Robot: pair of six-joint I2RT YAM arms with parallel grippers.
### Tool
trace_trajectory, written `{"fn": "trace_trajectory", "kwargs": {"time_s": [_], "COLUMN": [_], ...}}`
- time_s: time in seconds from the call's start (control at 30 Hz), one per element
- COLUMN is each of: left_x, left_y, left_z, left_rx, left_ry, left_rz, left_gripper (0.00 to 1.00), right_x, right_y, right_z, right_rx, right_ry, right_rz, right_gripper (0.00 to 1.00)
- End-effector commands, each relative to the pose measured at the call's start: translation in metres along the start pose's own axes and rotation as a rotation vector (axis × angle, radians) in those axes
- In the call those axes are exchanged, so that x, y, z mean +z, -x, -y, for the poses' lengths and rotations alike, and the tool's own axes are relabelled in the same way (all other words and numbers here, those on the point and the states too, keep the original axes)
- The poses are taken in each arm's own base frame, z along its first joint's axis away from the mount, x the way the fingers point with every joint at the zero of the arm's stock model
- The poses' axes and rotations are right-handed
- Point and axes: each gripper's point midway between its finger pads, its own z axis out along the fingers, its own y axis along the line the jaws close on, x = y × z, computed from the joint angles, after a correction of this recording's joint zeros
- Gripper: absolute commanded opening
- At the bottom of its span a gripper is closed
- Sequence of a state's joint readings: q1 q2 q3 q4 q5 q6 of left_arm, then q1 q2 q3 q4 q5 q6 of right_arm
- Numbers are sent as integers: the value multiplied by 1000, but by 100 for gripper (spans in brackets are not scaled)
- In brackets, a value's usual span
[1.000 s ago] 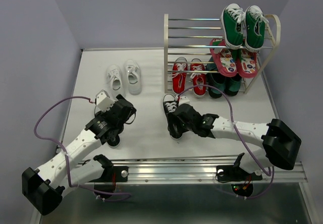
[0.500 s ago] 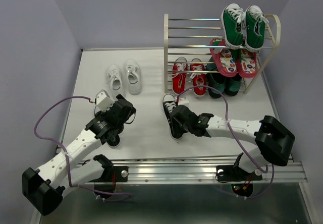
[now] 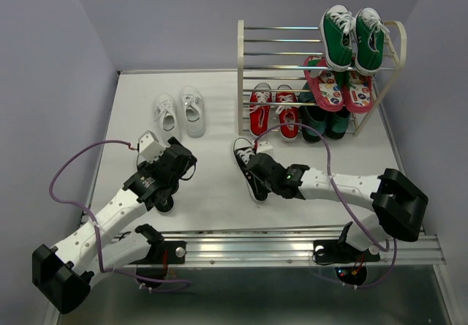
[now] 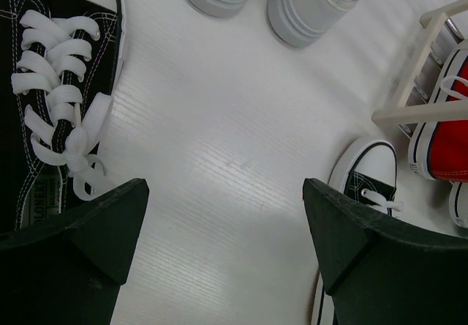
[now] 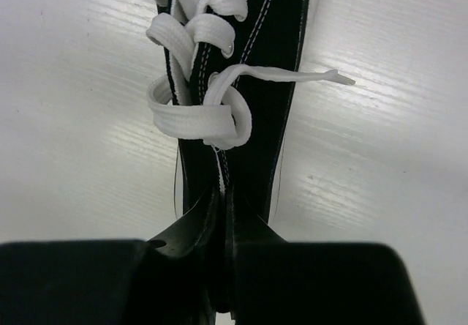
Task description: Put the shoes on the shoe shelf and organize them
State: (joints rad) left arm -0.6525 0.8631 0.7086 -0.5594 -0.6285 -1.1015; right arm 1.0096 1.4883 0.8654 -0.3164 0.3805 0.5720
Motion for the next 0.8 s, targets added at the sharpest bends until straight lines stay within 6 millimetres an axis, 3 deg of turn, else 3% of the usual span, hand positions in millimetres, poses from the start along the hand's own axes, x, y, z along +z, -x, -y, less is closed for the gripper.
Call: {"fn": "trace_trajectory", "kwargs": {"time_s": [0.0,0.3,0.63,0.77], "left_x": [2,6,8,12], "left_y": [4,2,10,12], "left_z": [-1,3,10,13], "left_rx": [1,0,21,25], "left_ry": [-12,-33,-43,-51], "left_rz": [29,31,47,50], "left_gripper": [99,99,99,99], "right_x": [-32,-110,-152,-164], "right_y": [48,90,96,110], "right_z": [-1,-1,52,69], "right_rx": [-51,-19,80,115], "right_ry": [28,145,-78,-169], "right_rz": [164,273,262,317], "right_gripper": [1,1,1,1]}}
